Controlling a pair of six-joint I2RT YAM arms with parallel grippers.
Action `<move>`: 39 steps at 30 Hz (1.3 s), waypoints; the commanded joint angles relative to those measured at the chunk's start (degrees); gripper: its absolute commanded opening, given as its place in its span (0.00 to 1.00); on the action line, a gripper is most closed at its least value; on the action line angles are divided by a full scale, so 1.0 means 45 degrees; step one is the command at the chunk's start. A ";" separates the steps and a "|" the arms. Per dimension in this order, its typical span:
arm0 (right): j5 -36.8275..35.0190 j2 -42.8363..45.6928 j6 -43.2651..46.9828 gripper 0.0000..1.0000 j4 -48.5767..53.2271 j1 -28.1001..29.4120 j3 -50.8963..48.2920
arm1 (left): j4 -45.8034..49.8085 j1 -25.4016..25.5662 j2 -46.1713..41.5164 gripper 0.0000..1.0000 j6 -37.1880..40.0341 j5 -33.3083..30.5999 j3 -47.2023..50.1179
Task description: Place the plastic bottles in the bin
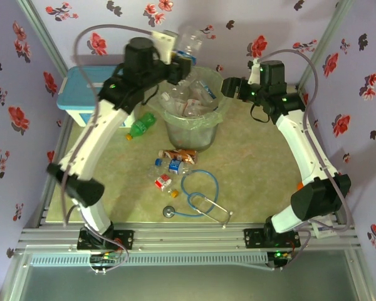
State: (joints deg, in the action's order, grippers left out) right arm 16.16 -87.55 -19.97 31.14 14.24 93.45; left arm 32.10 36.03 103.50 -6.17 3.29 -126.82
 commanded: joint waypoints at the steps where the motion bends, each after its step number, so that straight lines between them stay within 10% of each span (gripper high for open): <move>1: 0.0017 0.0044 0.0299 0.87 -0.0003 -0.0078 -0.0141 | 0.1549 0.0518 0.1576 0.47 0.0869 0.0653 -0.2253; 7: -0.0423 0.0492 0.0298 0.87 -0.0317 -0.0188 -0.0478 | 0.2434 0.0519 0.4049 0.41 -0.1631 0.0628 -0.4716; 17: -0.0348 0.0628 0.0229 0.87 -0.0577 -0.0362 -0.0737 | -0.0366 0.0374 0.2881 0.49 -0.4772 0.0607 -0.0860; 27: -0.0011 -0.0293 -0.0463 0.88 -0.1000 -0.0260 0.0488 | -0.1390 0.0392 0.2289 0.83 -0.5190 0.0714 -0.0123; 39: -0.1535 -0.3140 0.0627 0.76 0.0221 0.1784 0.4124 | -0.1649 -0.0740 -0.0871 0.81 -0.3914 -0.0935 0.3005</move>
State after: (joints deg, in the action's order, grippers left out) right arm 11.94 -99.55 -19.35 30.30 20.60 108.97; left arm 26.33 35.62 104.92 -26.98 4.14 -116.88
